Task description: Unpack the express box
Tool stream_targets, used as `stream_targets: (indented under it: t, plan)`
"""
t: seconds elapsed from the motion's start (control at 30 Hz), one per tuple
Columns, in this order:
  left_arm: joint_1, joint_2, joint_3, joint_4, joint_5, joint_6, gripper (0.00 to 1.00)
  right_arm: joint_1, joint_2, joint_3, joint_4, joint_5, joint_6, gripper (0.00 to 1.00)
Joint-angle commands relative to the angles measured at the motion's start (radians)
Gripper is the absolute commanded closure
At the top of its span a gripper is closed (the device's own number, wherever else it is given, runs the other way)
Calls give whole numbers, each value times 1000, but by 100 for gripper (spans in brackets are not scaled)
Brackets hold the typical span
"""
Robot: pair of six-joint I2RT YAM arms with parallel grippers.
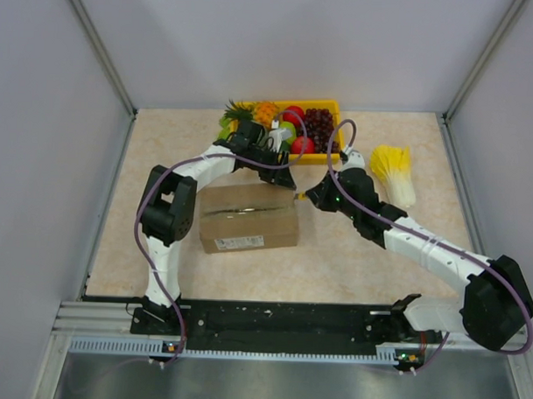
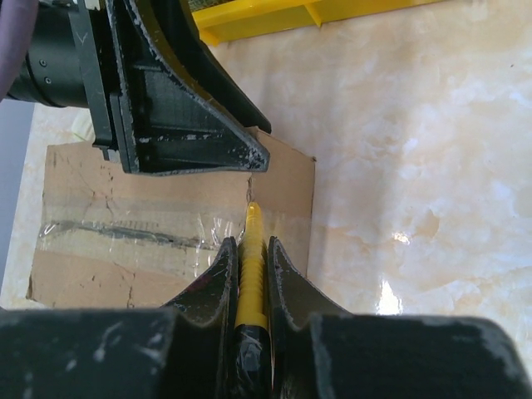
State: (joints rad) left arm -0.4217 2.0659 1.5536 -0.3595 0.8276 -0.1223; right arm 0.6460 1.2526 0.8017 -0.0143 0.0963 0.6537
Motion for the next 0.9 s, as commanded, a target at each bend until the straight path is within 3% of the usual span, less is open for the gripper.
stream_targets:
  t: [0.0, 0.33, 0.87]
  plan:
    - [-6, 14, 37, -18, -70, 44, 55, 17, 28, 19, -58, -10, -35, 100]
    - [-6, 26, 16, -82, -218, 58, 67, 56, 19, 13, -90, 6, -49, 100]
    - [-6, 36, -32, -131, -364, 73, 71, 187, -36, -21, -168, 137, -46, 100]
